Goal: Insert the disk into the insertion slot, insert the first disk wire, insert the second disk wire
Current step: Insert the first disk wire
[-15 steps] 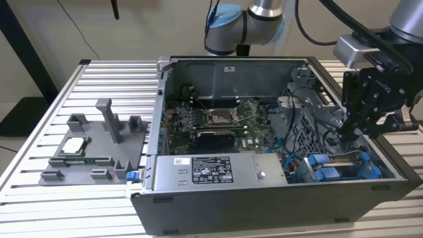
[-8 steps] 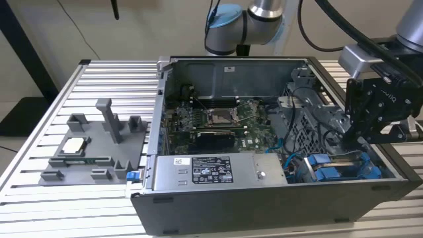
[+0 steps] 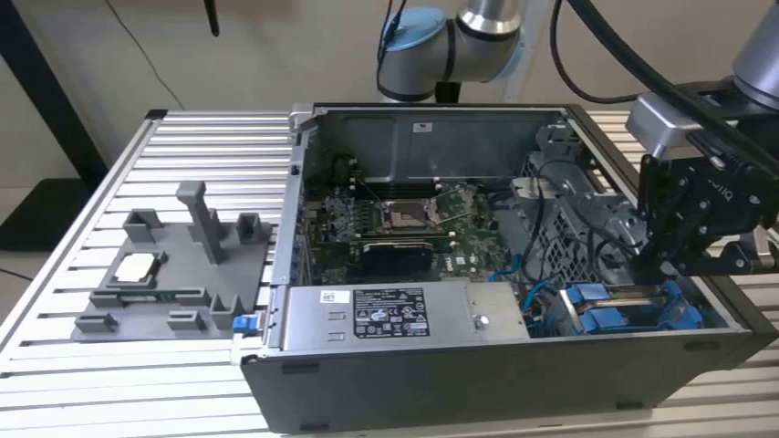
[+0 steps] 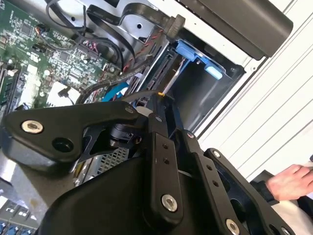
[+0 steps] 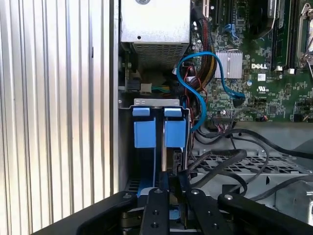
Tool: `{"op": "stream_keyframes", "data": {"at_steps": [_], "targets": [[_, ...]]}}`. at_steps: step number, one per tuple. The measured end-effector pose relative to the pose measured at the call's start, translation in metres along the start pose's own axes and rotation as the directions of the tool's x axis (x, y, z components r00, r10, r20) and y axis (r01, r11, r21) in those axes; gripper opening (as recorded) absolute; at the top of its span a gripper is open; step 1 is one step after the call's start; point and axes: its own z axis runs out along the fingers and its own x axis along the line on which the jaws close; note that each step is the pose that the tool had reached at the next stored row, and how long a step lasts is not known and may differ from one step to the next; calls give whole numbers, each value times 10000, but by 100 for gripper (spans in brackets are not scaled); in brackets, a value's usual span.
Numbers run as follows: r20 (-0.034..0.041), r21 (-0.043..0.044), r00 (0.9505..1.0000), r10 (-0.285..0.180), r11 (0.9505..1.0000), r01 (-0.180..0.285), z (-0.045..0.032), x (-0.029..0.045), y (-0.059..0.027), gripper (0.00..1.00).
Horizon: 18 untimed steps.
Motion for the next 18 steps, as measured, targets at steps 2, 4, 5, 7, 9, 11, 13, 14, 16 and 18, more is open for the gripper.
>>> {"op": "stream_keyframes", "data": {"at_steps": [2,4,5,7,9,11,13,14,16,18], "targets": [[-2,0,10000,0,10000,0,0,0,0,19],[-1,0,10000,1,10000,-1,1,1,0,19],[1,0,10000,0,10000,0,2,0,0,19],[0,0,10000,0,10000,0,2,0,0,19],[1,0,10000,0,10000,0,4,1,-3,19],[3,-1,10000,-1,10000,1,11,2,-13,19],[19,-2,10000,0,10000,0,19,2,-26,19],[56,-2,10000,1,10000,-1,27,2,-31,19],[155,-2,9999,3,10000,-3,42,2,-34,19],[263,-2,9997,4,10000,-4,58,2,-36,19]]}}
